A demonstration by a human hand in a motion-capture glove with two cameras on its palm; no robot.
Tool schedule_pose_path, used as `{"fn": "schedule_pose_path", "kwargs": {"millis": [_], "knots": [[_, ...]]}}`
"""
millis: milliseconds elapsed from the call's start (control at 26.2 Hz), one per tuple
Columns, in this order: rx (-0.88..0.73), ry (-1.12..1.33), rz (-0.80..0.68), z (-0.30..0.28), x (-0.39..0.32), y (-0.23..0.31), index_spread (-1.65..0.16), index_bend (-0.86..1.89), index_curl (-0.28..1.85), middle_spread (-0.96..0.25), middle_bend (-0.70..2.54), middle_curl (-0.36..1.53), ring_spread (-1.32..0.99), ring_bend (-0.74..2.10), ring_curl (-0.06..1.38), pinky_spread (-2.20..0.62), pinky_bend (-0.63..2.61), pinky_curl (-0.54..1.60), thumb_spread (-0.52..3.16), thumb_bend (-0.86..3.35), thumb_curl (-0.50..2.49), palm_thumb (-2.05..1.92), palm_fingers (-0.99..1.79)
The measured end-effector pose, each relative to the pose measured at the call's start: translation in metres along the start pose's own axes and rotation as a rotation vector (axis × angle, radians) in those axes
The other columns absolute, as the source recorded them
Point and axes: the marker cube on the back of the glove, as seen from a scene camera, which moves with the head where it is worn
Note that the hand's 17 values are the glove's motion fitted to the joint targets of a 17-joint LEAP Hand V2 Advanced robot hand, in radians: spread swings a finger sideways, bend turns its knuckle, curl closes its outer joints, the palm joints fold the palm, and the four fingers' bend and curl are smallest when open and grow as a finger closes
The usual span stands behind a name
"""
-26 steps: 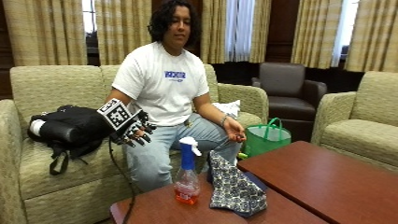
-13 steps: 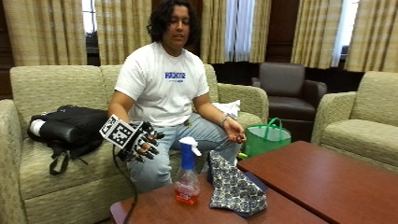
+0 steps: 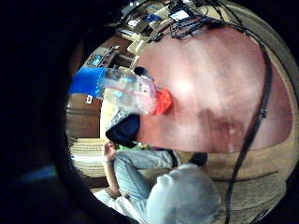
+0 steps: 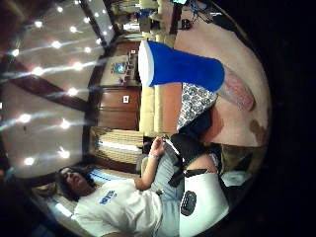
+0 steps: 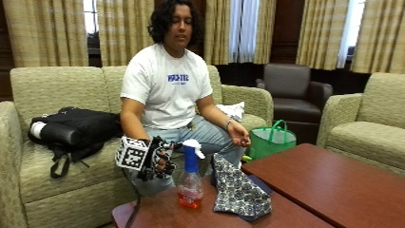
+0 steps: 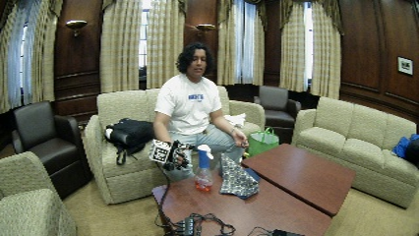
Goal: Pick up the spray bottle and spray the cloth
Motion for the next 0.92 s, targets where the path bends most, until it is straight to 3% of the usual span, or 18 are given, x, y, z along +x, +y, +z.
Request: {"fn": "schedule_pose_path", "kwargs": {"millis": [420,917], "knots": [[0.063,-0.094,0.018,0.041,0.000,-0.050,-0.40,0.03,0.13,-0.16,0.38,0.36,-0.19,0.50,0.31,0.11,0.32,0.34,0.82,-0.03,0.34,0.71,0.29],[0.083,-0.078,-0.099,0.068,-0.010,-0.079,-0.40,0.01,0.04,-0.18,0.41,0.37,-0.24,0.63,0.34,0.08,0.44,0.37,0.76,-0.04,0.35,0.68,0.20]]}}
